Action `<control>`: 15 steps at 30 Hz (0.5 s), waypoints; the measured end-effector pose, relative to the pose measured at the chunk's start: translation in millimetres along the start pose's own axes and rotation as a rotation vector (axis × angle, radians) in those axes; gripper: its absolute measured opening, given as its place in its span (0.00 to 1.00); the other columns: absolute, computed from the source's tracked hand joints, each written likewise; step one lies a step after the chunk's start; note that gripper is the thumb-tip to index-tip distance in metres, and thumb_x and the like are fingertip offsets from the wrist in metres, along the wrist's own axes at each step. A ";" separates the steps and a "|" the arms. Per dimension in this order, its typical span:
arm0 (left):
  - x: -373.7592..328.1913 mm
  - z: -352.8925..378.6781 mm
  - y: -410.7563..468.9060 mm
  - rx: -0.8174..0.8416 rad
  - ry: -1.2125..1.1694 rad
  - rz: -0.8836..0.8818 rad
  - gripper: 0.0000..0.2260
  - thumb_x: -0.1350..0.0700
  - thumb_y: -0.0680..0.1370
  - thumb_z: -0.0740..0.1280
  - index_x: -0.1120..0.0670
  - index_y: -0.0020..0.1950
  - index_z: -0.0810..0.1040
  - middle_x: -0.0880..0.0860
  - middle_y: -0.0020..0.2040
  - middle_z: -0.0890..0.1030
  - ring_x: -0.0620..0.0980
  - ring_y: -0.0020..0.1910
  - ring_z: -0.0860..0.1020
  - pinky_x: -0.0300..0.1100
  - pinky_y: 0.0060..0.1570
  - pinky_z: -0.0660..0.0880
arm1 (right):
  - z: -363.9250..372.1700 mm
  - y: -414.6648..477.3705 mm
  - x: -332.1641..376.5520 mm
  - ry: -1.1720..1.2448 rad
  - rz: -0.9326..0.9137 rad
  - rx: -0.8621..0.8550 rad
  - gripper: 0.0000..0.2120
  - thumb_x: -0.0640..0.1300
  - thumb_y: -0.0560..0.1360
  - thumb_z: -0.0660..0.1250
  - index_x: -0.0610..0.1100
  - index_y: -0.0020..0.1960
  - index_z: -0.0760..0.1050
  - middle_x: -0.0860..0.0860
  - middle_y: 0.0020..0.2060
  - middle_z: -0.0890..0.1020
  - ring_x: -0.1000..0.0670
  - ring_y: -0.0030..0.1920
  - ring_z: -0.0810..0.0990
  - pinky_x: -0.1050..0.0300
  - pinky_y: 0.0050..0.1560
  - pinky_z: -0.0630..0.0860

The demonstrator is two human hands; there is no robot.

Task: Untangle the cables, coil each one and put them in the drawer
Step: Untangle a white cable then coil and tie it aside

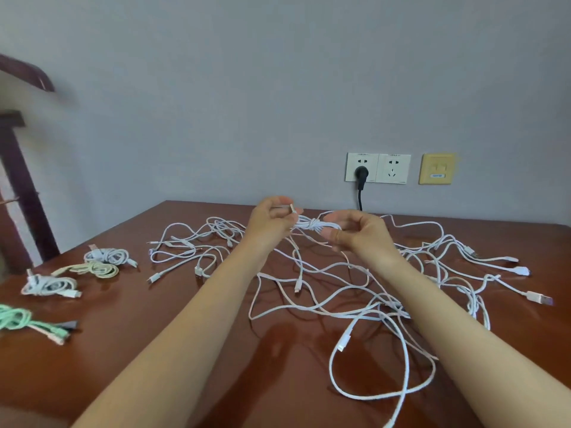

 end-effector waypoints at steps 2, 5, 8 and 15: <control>-9.2 -18.0 -0.5 -0.054 0.067 0.021 0.11 0.68 0.77 0.63 0.51 0.46 0.72 0.47 0.41 0.78 0.42 0.39 0.76 0.35 0.42 0.73 | 18.0 1.9 10.2 -0.065 -0.038 0.040 0.08 0.30 0.70 0.70 0.41 0.43 0.77 0.48 0.33 0.78 0.55 0.25 0.75 0.67 0.28 0.73; -17.8 -47.3 -3.8 -0.101 0.139 0.027 0.12 0.67 0.77 0.64 0.49 0.43 0.71 0.48 0.42 0.78 0.43 0.40 0.76 0.35 0.42 0.72 | 46.3 5.3 21.2 -0.183 -0.095 0.085 0.11 0.32 0.69 0.72 0.47 0.38 0.77 0.52 0.31 0.78 0.53 0.26 0.74 0.63 0.30 0.73; -21.6 -77.6 -10.8 -0.108 0.193 -0.010 0.09 0.67 0.76 0.64 0.53 0.47 0.72 0.53 0.48 0.80 0.45 0.42 0.76 0.36 0.43 0.72 | 77.0 7.2 26.7 -0.259 -0.127 0.143 0.12 0.33 0.69 0.71 0.49 0.36 0.76 0.52 0.31 0.78 0.56 0.24 0.75 0.64 0.29 0.72; -29.0 -150.4 -28.6 -0.054 0.472 -0.116 0.08 0.65 0.75 0.65 0.51 0.45 0.76 0.53 0.49 0.80 0.47 0.46 0.78 0.35 0.46 0.75 | 153.0 -6.7 33.5 -0.450 -0.190 0.293 0.08 0.37 0.69 0.71 0.49 0.38 0.76 0.50 0.34 0.79 0.58 0.31 0.74 0.68 0.35 0.69</control>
Point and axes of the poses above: each hand's wrist, its own y-axis towards the middle knuckle, its own z-axis out of the palm, x = y × z, the point moved 8 cm from there along y, towards the middle knuckle
